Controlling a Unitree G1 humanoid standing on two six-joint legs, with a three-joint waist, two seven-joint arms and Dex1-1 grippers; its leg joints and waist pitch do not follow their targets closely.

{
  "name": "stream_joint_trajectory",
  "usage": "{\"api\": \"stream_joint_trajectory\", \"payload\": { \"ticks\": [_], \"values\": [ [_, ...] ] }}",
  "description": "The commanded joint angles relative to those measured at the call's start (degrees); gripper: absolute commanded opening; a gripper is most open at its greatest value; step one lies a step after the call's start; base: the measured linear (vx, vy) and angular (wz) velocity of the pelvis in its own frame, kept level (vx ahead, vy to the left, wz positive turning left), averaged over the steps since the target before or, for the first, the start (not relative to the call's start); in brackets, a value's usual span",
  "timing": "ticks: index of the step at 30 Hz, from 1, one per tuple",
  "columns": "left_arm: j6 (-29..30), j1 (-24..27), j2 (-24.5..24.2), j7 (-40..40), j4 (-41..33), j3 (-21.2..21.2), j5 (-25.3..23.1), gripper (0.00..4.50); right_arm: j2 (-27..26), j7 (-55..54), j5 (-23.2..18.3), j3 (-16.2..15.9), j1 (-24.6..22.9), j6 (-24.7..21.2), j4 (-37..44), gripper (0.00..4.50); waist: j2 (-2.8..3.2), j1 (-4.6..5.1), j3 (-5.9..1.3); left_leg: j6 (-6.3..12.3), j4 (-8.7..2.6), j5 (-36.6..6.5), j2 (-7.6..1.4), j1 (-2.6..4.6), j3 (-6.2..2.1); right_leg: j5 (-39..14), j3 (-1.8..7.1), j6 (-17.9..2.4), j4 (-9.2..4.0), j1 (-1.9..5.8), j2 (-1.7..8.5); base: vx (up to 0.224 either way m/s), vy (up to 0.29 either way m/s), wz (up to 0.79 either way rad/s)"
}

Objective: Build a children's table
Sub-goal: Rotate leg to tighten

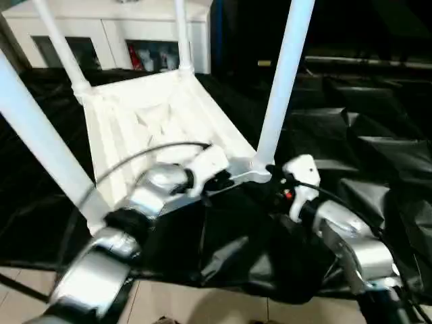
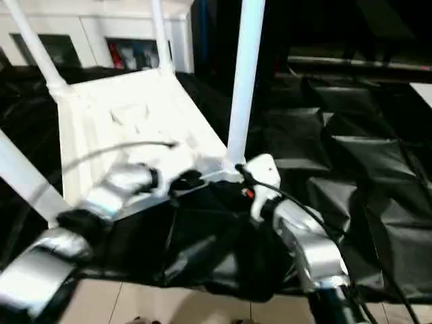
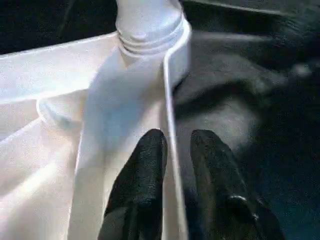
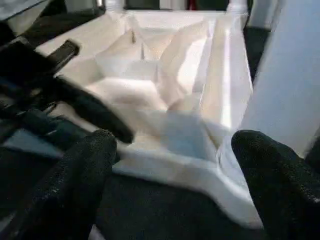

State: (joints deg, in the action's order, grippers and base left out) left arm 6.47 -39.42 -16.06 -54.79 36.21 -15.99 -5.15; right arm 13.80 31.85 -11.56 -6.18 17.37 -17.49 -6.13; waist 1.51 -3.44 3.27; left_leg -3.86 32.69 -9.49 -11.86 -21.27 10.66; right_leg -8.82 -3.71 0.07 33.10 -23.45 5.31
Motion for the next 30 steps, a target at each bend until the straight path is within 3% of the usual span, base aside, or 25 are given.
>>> {"api": "stream_joint_trajectory", "payload": {
  "ticks": [1,2,3,5,8,11,15,17,18,20,24,27,30],
  "values": [
    [4.57,2.39,-2.56,-3.53,-6.20,-1.24,0.42,1.42,-0.76,-0.92,0.51,0.11,1.92,-0.27,-2.50,4.10,-1.13,-0.26,-4.01,1.48,-3.91,-14.29,-1.42,0.78,-0.34,-16.10,2.05,-11.95,-3.30,2.45,2.74,0.000,0.000,0.00],
    [5.49,3.03,-3.25,-4.24,-7.54,-1.56,0.39,1.42,-0.94,-0.99,0.57,0.12,2.34,-0.19,-3.05,4.10,-0.79,-0.22,-3.94,1.35,-4.03,-13.66,-1.31,0.44,-0.41,-15.93,2.03,-11.80,-3.10,2.67,2.72,0.000,0.000,0.00],
    [8.31,4.80,-4.90,-5.82,-11.45,-2.13,0.81,1.52,-1.49,-1.56,1.14,0.06,3.69,0.61,-4.87,4.10,-1.10,-0.25,-3.94,1.17,-3.90,-13.27,-1.26,0.68,-0.18,-14.93,2.11,-11.65,-3.12,2.46,2.54,0.000,0.000,0.00],
    [13.45,8.10,-7.08,-7.98,-19.13,-2.44,2.05,1.68,-2.56,-1.76,0.88,0.19,5.84,0.80,-7.31,4.10,-0.64,-0.17,-4.10,0.79,-4.00,-12.31,-1.46,0.60,-0.34,-12.24,2.11,-12.59,-2.49,2.63,2.65,0.000,0.000,0.00],
    [19.77,11.88,-8.36,-7.77,-27.97,-2.27,3.65,1.94,-4.03,-0.90,1.04,-0.46,8.70,1.19,-10.84,4.10,-1.13,-0.01,-4.08,0.91,-3.77,-10.84,-1.23,0.64,-0.03,-8.99,2.16,-13.33,-2.18,2.65,2.29,0.000,0.000,0.00],
    [23.76,14.72,-8.84,-5.01,-33.17,-1.96,1.94,2.24,-5.76,-1.13,1.74,-1.09,11.80,2.89,-15.70,4.10,-1.29,-0.14,-4.21,1.54,-3.52,-8.75,-1.13,0.63,0.15,-6.29,2.20,-13.86,-1.87,2.72,2.24,0.000,0.000,0.00],
    [27.60,17.22,-8.84,-1.72,-36.78,-0.64,0.53,2.51,-8.00,-3.47,2.43,-0.73,15.09,4.81,-20.97,4.10,-1.49,-0.27,-4.06,1.21,-3.52,-9.97,-1.09,0.75,0.32,-8.83,2.29,-13.52,-2.12,2.63,2.32,0.000,0.000,0.00],
    [32.65,20.41,-9.49,0.79,-42.92,0.27,0.75,2.71,-10.19,-8.00,3.36,0.45,18.72,6.79,-27.23,4.10,-1.47,-0.24,-3.96,0.22,-3.65,-11.59,-1.17,0.83,0.19,-12.01,2.33,-12.70,-2.25,2.54,2.43,0.000,0.000,0.00],
    [32.65,20.41,-9.49,0.79,-42.92,0.27,0.75,2.71,-10.19,-8.00,3.36,0.45,18.72,6.79,-27.23,4.10,-1.70,0.06,-3.77,-0.15,-3.82,-12.16,-1.07,0.51,0.08,-13.39,2.32,-12.28,-2.38,2.60,2.35,0.000,0.000,0.00],
    [33.94,22.30,-7.94,5.40,-45.38,2.60,-0.18,2.97,-11.60,-12.14,3.94,1.90,21.67,8.41,-32.53,4.10,-1.67,0.09,-3.88,-0.79,-3.76,-13.25,-1.16,0.88,0.07,-13.97,2.38,-11.86,-2.30,2.29,2.24,0.000,0.000,0.00],
    [32.54,22.21,-6.87,8.10,-44.39,3.39,-0.53,3.16,-11.98,-13.46,4.20,2.47,22.83,9.81,-34.65,4.10,-1.95,-0.26,-3.70,-1.52,-3.72,-16.45,-0.90,1.15,0.19,-16.31,2.45,-9.77,-2.72,1.77,1.85,0.000,0.000,0.00],
    [29.05,20.54,-5.56,11.06,-42.14,4.73,-0.57,3.36,-12.26,-12.55,3.78,2.52,23.04,10.12,-35.10,4.10,-2.12,-0.29,-3.74,-1.56,-3.69,-17.18,-0.76,1.01,0.09,-17.33,2.43,-8.73,-2.89,1.82,1.83,0.000,0.000,0.00],
    [25.33,18.26,-2.40,11.05,-42.62,8.15,4.88,3.67,-12.48,-12.06,4.01,2.34,23.35,11.64,-36.85,4.10,-2.35,-0.46,-3.91,-1.64,-3.59,-16.50,-0.77,0.76,-0.03,-17.30,2.39,-8.92,-2.77,2.04,2.13,0.000,0.000,0.00]
  ]
}}
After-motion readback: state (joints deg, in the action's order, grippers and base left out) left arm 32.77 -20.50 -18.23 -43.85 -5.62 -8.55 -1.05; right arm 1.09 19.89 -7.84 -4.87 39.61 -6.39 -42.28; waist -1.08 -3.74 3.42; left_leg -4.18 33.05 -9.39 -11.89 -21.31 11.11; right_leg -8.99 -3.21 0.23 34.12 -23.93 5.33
